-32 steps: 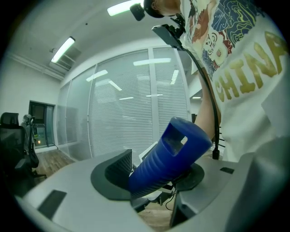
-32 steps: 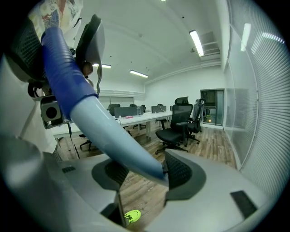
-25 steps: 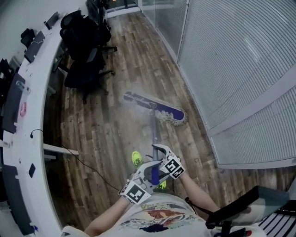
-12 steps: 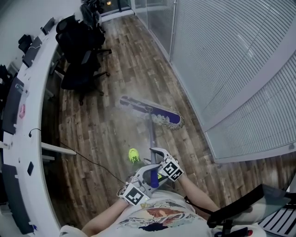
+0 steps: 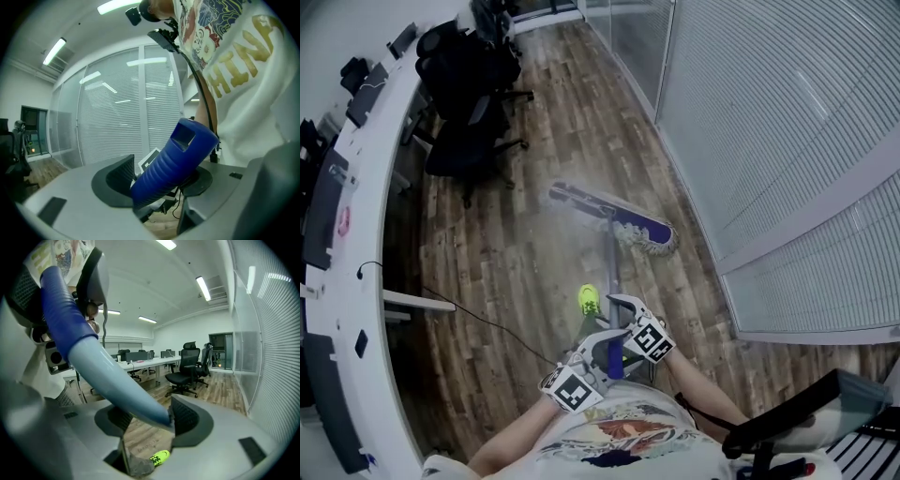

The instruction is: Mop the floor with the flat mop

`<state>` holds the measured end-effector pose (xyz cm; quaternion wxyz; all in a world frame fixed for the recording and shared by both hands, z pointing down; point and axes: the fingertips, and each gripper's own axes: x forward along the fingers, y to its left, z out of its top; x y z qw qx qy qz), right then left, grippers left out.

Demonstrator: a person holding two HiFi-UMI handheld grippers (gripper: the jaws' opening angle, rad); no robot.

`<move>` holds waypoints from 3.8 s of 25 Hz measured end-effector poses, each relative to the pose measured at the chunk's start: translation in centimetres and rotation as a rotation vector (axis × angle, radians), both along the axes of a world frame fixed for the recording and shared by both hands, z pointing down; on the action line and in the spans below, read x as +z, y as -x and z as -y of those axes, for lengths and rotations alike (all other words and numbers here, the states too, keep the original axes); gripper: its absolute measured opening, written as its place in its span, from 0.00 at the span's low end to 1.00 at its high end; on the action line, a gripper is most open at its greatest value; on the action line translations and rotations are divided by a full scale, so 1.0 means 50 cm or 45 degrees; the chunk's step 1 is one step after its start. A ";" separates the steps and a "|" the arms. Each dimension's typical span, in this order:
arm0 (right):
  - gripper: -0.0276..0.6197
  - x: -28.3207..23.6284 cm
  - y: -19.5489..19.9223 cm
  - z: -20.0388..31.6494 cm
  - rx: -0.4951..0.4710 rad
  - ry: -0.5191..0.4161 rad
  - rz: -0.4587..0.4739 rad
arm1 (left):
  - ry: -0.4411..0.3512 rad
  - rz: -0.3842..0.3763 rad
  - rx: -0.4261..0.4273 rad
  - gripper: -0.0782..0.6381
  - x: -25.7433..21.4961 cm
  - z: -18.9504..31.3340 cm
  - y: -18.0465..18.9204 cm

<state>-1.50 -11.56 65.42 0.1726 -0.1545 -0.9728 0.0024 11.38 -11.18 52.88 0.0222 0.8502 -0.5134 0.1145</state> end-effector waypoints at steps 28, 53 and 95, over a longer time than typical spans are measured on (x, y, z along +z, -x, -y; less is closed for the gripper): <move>0.41 0.032 0.735 0.634 -0.043 -0.080 -0.129 | 0.046 0.051 0.058 0.42 0.035 0.619 0.736; 0.42 0.019 1.154 1.379 0.003 0.097 -0.025 | 0.023 0.013 -0.158 0.42 0.021 1.387 1.148; 0.43 -0.022 0.055 0.579 -0.265 0.118 -0.053 | 0.119 0.007 -0.377 0.43 -0.015 0.649 0.049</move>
